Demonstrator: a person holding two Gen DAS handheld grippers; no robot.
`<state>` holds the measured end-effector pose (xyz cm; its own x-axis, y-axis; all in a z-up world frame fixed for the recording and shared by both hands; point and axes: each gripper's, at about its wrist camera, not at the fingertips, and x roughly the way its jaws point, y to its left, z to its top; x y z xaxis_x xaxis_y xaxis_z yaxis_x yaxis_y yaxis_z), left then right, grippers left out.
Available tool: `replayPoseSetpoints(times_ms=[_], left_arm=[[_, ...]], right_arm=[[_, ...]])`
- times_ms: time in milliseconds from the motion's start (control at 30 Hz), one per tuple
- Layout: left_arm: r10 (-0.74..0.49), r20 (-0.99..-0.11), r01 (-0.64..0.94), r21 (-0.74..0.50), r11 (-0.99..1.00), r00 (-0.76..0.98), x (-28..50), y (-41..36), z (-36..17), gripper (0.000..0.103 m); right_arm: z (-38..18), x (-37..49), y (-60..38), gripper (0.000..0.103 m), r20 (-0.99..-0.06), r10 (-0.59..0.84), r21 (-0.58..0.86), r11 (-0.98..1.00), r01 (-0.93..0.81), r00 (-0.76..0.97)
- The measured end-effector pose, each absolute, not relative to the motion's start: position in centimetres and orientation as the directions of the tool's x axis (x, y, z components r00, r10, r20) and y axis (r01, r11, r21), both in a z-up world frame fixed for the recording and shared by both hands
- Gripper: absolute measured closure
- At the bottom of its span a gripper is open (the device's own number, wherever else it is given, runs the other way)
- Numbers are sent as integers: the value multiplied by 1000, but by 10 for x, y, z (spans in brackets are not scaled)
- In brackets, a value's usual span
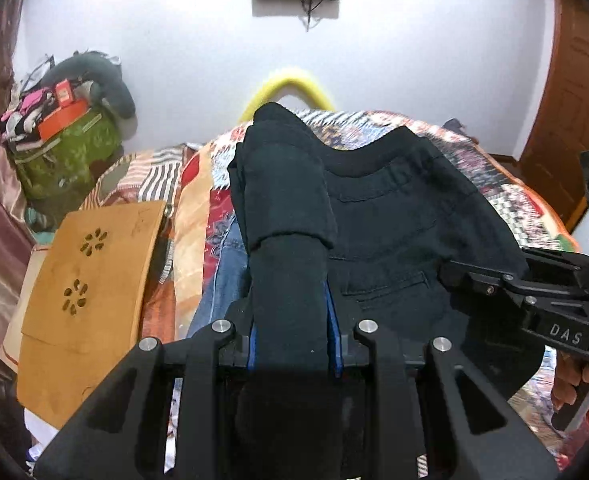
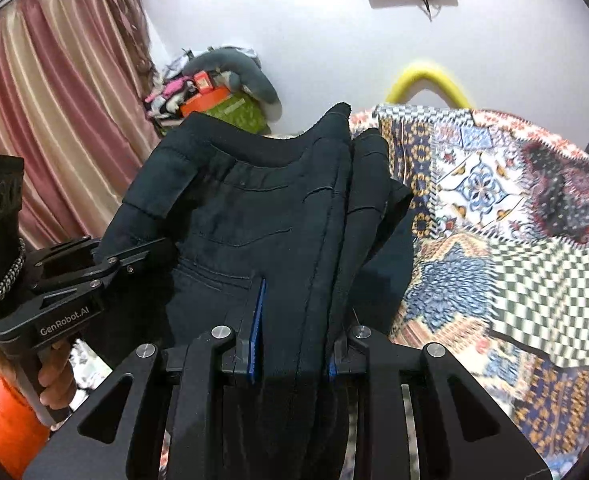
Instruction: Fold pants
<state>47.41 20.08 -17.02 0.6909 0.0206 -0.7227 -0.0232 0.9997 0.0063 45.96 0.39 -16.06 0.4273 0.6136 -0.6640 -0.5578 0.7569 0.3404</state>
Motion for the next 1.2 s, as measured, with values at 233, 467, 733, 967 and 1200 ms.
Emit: replayPoseSetpoints(times_ms=[233, 467, 733, 967, 1200], left_arm=[[-3, -850, -66, -44, 997, 526, 524, 217, -272, 75], [8, -848, -97, -51, 994, 531, 511, 225, -286, 54], [61, -774, -123, -22, 992, 631, 439, 225, -194, 55], [94, -592, -119, -3, 993, 801, 325, 191, -72, 55], [98, -385, -105, 3, 994, 918, 202, 141, 7, 55]], right_arm=[[-241, 497, 27, 80, -791, 500, 302, 820, -487, 352], [-259, 495, 9, 68, -824, 470, 306, 839, -450, 316], [-188, 444, -20, 68, -752, 478, 231, 835, -499, 453], [-73, 341, -59, 68, -540, 579, 183, 789, -586, 611], [4, 233, -89, 68, -321, 648, 169, 757, -632, 690]])
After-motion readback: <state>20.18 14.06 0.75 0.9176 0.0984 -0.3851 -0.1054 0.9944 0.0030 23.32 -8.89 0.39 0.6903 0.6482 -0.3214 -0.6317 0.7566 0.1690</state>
